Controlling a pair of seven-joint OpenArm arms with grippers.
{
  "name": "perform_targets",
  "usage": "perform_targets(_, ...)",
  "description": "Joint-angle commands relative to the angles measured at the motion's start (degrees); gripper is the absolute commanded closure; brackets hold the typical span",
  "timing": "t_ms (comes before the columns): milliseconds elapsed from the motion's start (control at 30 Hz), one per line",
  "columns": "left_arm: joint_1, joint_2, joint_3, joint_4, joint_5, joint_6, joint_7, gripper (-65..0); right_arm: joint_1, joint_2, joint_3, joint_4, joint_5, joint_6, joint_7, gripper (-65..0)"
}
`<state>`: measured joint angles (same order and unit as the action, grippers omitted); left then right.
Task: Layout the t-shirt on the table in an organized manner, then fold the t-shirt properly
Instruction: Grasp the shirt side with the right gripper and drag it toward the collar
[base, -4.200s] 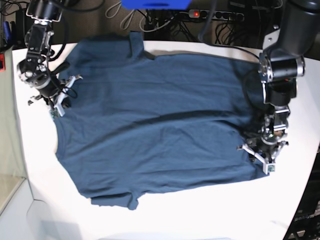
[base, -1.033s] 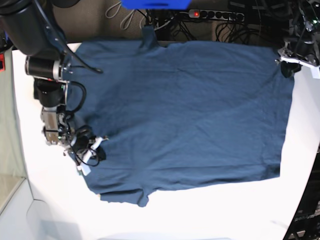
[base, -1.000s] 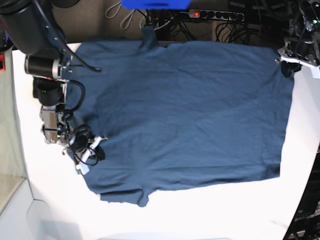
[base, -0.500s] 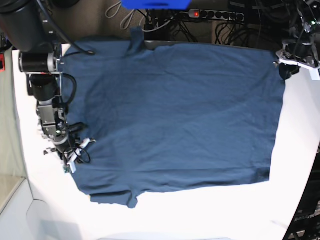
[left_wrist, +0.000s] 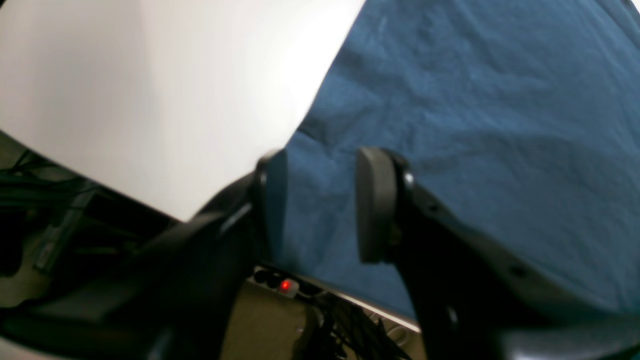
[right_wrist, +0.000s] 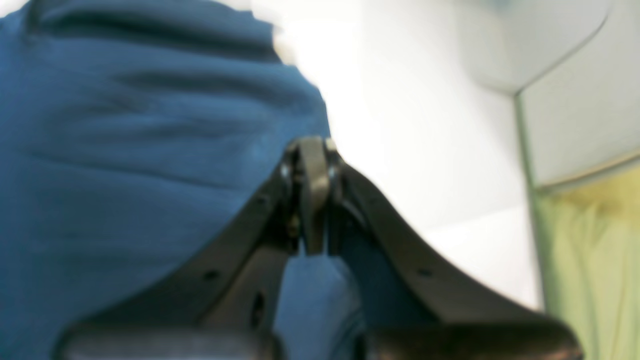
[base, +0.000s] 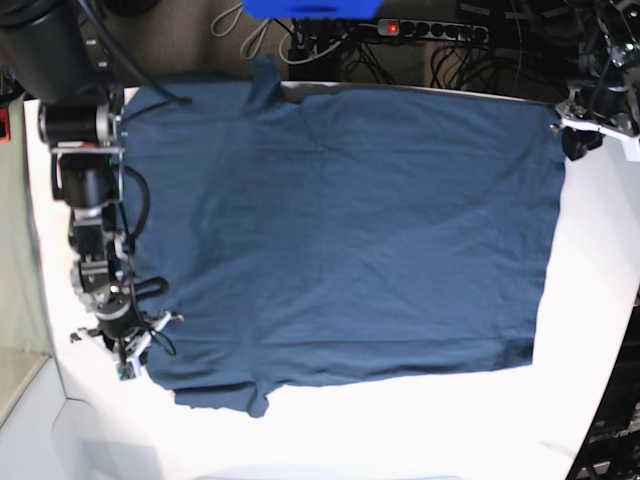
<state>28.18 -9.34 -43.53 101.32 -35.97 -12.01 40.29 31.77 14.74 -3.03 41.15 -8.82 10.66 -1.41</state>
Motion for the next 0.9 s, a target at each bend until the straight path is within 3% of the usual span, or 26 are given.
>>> perform_targets(0,0.2,-0.6,-0.4,1.1,-0.7,-0.2,-1.1,-22.5,-1.6,0.6,0.2,4.4,0.2,3.4,-1.6,0.0)
perform_targets(133,0.1,-0.6,-0.3,1.1,-0.7,-0.2,-1.1,-22.5,-11.2,-0.8,0.3,20.3,0.2,16.3,-9.7,0.0)
perform_targets(233,-1.1,-0.7,-0.3,1.1,-0.7,-0.2,-1.1,-22.5,-17.2,-3.4,0.3,29.1,0.2,20.2,-13.7,0.0)
perform_targets(400,-1.2,-0.7,-0.2,1.1,-0.7,-0.2,-1.0,-22.5,-19.4,-5.8,0.3,26.6,0.2,20.8,-14.1,0.0)
perform_targets(533,-1.4,-0.7,-0.1,0.9,-0.7,-0.2,-1.0,-22.5,-13.4,-5.6,0.3,13.8,0.2,20.7,-13.3,0.0)
perform_targets(667,-1.3,-0.7,-0.1,0.5,-0.6,-0.2,-1.0,-22.5,-8.3,-4.7,0.2,2.5,0.2,20.7,-7.4,0.0)
perform_targets(867,-1.6,-0.7,-0.1,0.0,-0.3,-0.2,-1.0,-22.5,-5.0,-4.0,0.2,-0.7,0.2,20.6,-5.0,0.0)
